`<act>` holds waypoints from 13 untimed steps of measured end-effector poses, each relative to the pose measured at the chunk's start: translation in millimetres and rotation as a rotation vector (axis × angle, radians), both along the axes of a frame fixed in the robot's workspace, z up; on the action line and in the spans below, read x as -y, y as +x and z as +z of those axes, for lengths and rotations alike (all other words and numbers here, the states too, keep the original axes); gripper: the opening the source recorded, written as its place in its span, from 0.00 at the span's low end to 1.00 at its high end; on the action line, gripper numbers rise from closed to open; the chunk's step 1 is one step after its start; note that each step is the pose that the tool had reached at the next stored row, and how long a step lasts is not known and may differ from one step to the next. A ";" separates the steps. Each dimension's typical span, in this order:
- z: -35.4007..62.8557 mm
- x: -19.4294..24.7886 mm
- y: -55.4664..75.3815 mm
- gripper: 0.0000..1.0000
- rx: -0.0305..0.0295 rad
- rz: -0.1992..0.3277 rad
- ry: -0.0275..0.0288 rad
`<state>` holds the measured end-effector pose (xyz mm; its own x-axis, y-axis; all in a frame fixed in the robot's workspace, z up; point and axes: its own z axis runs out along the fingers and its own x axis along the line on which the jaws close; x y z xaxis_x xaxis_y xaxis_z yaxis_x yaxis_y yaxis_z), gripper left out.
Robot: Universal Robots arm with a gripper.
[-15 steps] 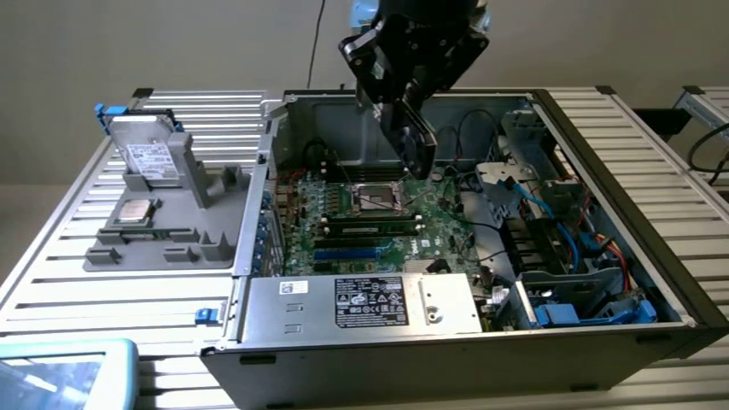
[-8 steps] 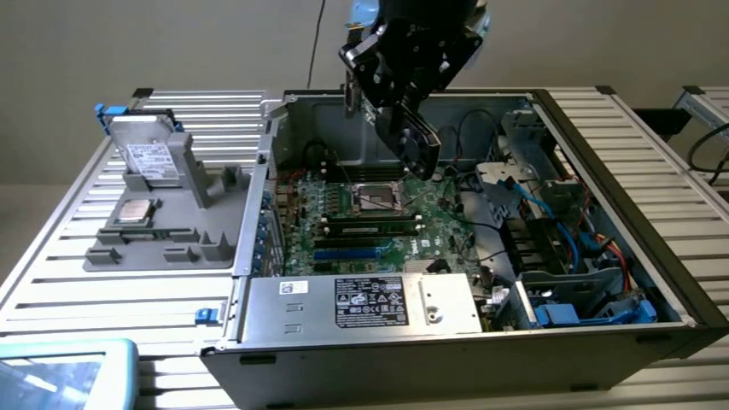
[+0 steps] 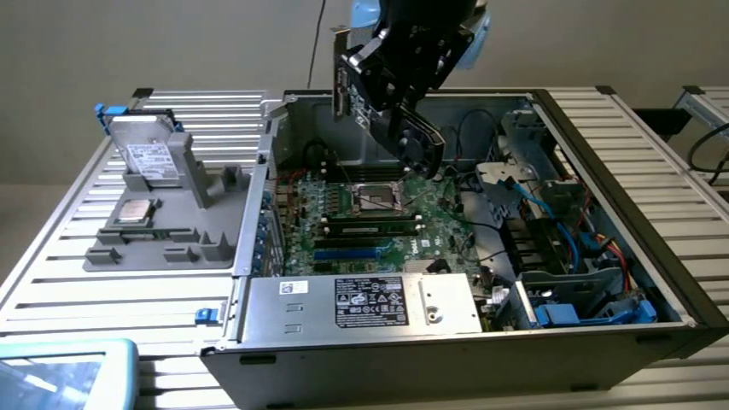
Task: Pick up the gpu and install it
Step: 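Insert the gpu into the slot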
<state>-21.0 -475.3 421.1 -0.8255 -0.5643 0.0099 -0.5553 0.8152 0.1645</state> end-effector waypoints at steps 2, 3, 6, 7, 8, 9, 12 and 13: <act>0.0 0.0 0.0 0.27 0.0000 0.035 -0.0001; 0.0 0.0 0.0 0.27 0.0000 0.054 -0.0001; 0.0 0.0 0.0 0.27 0.0000 0.109 -0.0001; 0.0 0.0 0.0 0.27 0.0000 0.127 -0.0001; 0.0 0.0 0.0 0.27 0.0000 0.145 0.0000; 0.0 0.0 0.0 0.27 0.0000 0.163 0.0000; -0.1 0.0 0.0 0.27 0.0000 0.218 0.0000; 0.0 0.0 0.0 0.27 0.0000 0.236 -0.0001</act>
